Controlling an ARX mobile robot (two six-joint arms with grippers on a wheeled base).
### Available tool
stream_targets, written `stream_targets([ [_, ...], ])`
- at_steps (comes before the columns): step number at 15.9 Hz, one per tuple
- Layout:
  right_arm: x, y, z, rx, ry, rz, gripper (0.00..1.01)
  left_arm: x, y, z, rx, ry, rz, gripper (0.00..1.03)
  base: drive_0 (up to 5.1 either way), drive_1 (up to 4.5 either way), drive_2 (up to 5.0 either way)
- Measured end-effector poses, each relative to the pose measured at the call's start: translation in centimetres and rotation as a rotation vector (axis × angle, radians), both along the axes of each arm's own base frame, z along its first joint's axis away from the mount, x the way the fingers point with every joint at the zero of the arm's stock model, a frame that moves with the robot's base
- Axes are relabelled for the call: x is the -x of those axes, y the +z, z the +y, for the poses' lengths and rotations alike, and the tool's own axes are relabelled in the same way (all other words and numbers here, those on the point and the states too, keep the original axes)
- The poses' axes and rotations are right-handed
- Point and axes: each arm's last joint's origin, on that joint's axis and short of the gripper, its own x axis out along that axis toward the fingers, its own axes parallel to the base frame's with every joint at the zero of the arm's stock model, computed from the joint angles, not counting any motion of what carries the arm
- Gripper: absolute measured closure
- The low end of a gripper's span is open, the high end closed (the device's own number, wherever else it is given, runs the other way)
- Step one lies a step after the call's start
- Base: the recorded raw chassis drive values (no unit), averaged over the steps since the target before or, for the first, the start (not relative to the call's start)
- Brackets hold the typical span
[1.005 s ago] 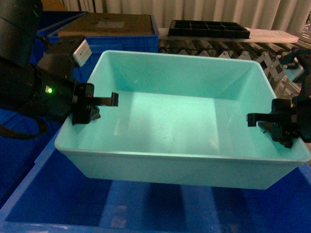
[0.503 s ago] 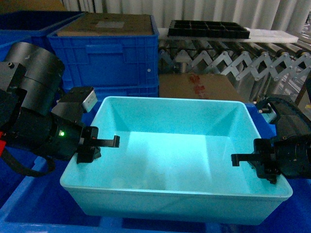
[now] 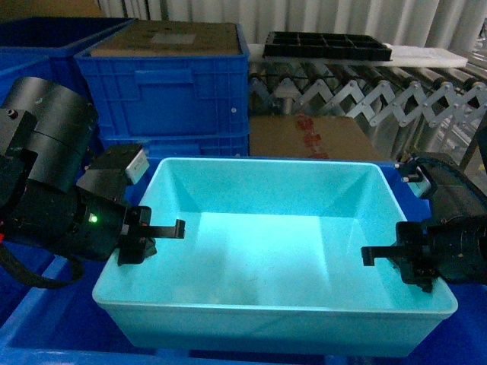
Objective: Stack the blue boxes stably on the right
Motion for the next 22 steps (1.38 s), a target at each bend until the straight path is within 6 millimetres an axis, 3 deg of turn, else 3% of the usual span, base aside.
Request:
stream_targets([
  [22, -0.21, -0.31, -0.08, 0.016, 0.012, 0.023, 0.94, 0.12, -0.61, -0.46, -0.004, 0.005, 0.019, 0.98, 0.0, 0.00, 0.0],
])
